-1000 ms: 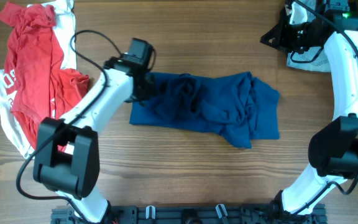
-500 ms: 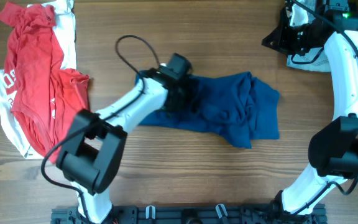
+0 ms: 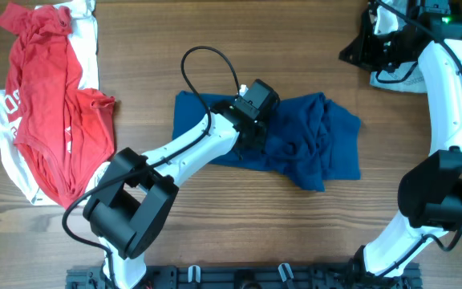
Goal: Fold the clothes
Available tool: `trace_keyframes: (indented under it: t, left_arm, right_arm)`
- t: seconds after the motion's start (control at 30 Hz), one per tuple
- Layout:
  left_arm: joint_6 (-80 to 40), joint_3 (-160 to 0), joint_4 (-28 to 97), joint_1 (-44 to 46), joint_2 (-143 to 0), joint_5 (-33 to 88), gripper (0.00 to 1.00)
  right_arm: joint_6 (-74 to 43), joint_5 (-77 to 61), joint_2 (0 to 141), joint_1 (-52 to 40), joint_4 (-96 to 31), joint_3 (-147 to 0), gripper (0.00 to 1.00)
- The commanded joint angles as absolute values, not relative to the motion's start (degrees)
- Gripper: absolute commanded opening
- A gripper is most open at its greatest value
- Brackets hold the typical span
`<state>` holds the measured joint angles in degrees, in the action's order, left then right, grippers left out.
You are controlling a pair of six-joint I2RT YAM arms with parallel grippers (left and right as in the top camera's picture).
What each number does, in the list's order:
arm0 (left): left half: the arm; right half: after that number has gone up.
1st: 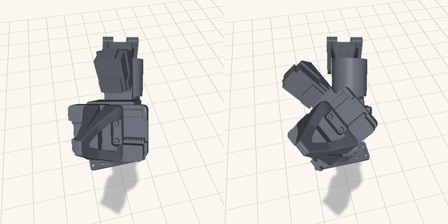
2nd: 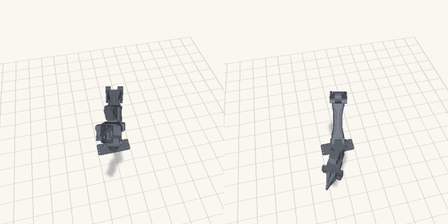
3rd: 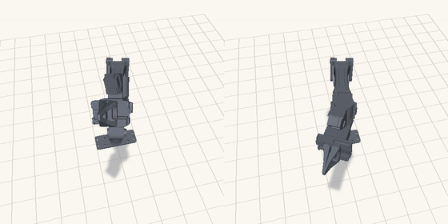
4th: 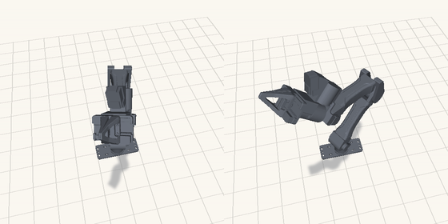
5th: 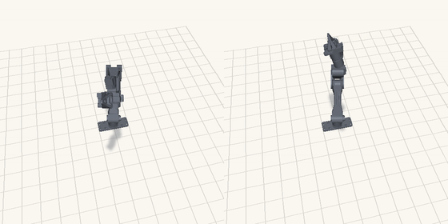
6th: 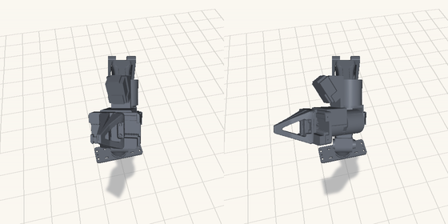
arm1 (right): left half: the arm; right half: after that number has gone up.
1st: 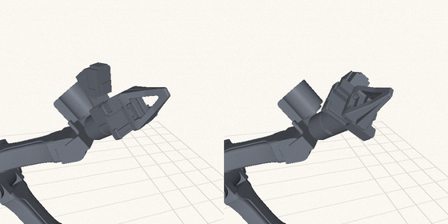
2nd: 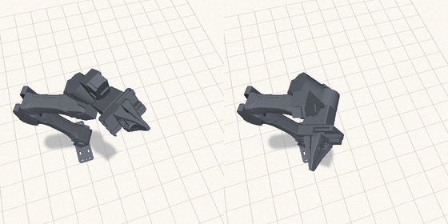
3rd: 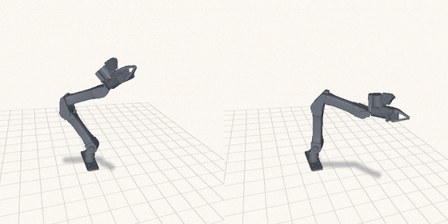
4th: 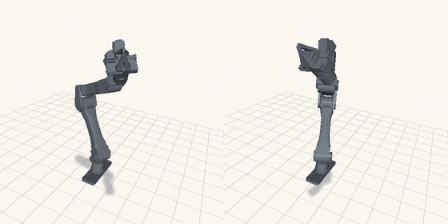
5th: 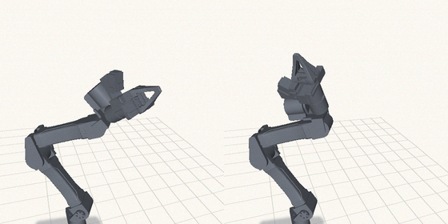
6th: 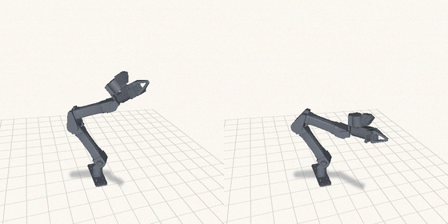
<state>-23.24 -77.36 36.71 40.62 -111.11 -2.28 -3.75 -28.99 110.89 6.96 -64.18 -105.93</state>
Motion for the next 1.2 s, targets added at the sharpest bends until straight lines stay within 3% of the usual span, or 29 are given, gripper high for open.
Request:
trace_keyframes:
  t: [0.0, 0.1, 0.17, 0.27, 0.43, 0.63, 0.8, 0.93, 1.17]
  left_arm:
    - [-22.0, -82.2, 37.7, 40.2, -107.4, -2.6, 0.04]
    - [-19.7, -84.3, 39.3, 38.5, -104.1, -2.7, 0.04]
    - [-19.7, -85.3, 40.8, 35.5, -100.8, -3.5, 0.06]
    - [-20.0, -85.3, 41.5, 31.3, -97.9, -3.5, 0.12]
    - [-20.0, -85.3, 42.5, 23.8, -97.4, -3.5, 0.33]
    - [-19.9, -85.3, 43.3, 18.3, -98.4, -3.5, 0.33]
    - [-19.9, -85.3, 43.4, 16.7, -98.5, -3.5, 0.33]
    - [-19.7, -85.3, 43.4, 16.5, -98.9, -3.5, 0.33]
    - [-19.7, -85.3, 44.8, 16.5, -100.5, -3.5, 0.33]
  right_arm:
    - [-3.2, -23.9, 110.3, 7.0, -68.4, -106.2, 0.17]
    - [-3.2, -21.7, 110.4, 7.0, -72.8, -104.8, 0.49]
    - [-4.9, -15.9, 110.4, 7.0, -76.6, -103.0, 0.64]
    - [-8.1, -11.1, 110.4, 7.3, -78.4, -99.1, 0.70]
    - [-8.1, -11.2, 110.4, 7.6, -75.7, -90.3, 0.72]
    - [-5.9, -10.9, 110.4, 7.6, -66.3, -80.5, 0.77]
    - [-2.5, -9.8, 110.4, 7.6, -57.3, -75.4, 0.98]
    - [-1.5, -9.8, 110.4, 7.6, -50.4, -71.2, 0.98]
    - [-1.5, -10.0, 110.4, 7.6, -45.2, -64.5, 0.85]
